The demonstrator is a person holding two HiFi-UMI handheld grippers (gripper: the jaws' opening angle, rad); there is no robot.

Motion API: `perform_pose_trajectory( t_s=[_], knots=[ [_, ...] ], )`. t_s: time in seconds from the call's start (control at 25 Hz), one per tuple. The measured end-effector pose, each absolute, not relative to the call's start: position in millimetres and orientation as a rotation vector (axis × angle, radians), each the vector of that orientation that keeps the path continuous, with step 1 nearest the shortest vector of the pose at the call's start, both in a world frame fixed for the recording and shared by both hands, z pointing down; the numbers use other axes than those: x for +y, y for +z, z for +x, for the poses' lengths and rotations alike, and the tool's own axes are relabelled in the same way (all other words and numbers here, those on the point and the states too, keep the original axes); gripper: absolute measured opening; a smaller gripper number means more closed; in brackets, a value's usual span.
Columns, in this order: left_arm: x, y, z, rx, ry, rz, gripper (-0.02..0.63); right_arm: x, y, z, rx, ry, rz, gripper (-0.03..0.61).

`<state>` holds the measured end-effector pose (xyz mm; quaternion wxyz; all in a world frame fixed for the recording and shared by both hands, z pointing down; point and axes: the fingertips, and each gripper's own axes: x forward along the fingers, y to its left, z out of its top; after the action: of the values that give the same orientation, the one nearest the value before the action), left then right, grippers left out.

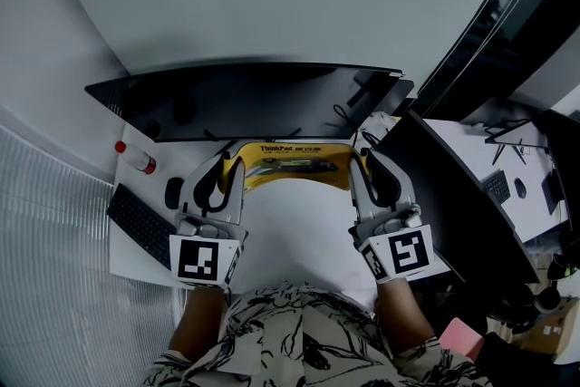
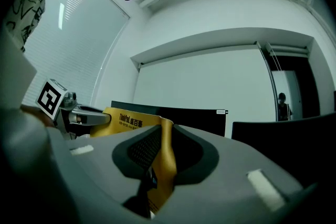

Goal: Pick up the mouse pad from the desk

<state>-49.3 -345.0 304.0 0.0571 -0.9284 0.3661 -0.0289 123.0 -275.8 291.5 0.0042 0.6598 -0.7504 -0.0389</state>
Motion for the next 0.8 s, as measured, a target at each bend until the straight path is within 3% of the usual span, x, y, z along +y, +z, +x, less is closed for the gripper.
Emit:
perform_pose_trajectory(
  t_s=[0.8],
  knots=[
    [-343.1,313.5,-48.9,1.105,-0.110,-2.820,0.078,-275.0,295.4,122.9,-2.338,-0.112,2.101,0.080]
  ],
)
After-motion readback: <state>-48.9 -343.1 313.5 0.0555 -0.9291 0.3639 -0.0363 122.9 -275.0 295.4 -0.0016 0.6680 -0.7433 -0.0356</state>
